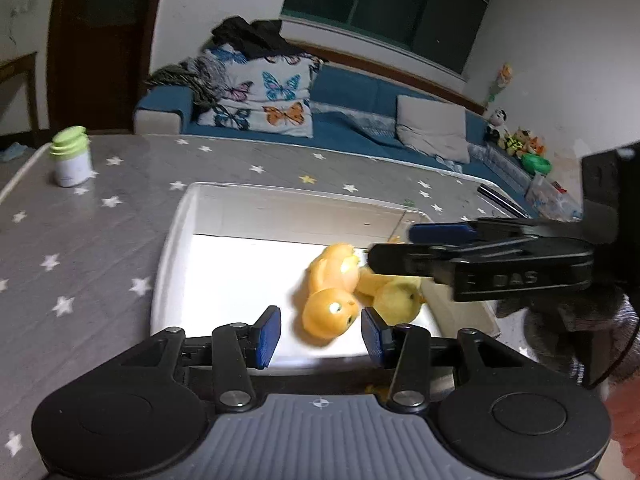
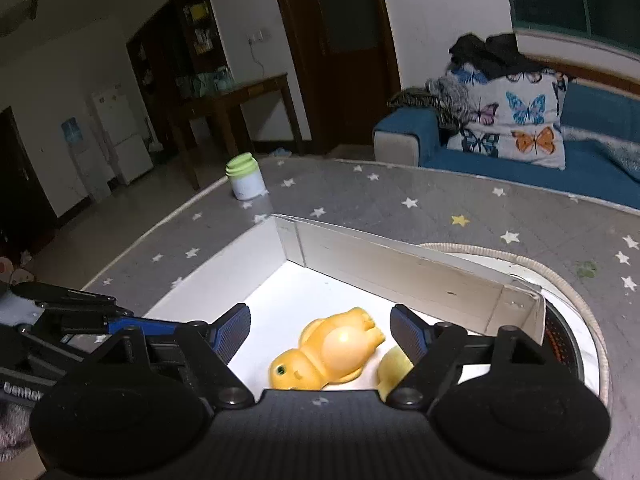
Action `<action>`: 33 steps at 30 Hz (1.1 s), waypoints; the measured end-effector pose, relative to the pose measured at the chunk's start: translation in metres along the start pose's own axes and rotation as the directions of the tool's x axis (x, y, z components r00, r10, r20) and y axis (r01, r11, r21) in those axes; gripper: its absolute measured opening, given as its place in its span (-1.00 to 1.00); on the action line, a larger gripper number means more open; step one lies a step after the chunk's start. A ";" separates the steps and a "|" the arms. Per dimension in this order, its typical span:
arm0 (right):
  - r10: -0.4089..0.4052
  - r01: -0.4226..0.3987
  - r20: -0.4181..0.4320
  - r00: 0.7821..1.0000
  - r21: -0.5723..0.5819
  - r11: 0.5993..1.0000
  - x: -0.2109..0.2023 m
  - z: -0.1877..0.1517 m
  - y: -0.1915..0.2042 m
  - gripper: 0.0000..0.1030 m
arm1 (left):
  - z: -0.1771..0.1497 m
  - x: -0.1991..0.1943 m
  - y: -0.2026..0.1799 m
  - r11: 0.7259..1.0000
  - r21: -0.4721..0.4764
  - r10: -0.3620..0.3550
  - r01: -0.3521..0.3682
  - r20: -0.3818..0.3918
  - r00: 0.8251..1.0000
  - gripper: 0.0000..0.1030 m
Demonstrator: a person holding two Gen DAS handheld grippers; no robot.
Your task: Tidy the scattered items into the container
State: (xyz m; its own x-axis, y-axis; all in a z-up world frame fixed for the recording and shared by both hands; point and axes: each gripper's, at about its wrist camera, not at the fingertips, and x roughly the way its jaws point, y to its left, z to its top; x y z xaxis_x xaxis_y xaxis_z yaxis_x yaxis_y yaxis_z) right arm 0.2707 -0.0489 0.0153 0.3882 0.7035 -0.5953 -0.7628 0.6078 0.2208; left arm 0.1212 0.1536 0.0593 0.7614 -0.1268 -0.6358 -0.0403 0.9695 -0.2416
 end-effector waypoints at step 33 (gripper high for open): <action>0.122 -0.148 -0.101 0.987 -0.317 0.937 -0.003 -0.123 0.147 0.91 | -0.098 -0.045 0.055 0.984 -0.167 0.045 -0.059 -0.088 0.995 -0.10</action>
State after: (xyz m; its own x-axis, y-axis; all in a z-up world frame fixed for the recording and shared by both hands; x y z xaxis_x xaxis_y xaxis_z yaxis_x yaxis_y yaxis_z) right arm 0.0940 -0.0065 -0.0452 0.2379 0.7319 -0.6385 -0.9361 0.3481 0.0502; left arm 0.0215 0.1923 0.0030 0.6991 -0.1010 -0.7079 -0.1925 0.9268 -0.3224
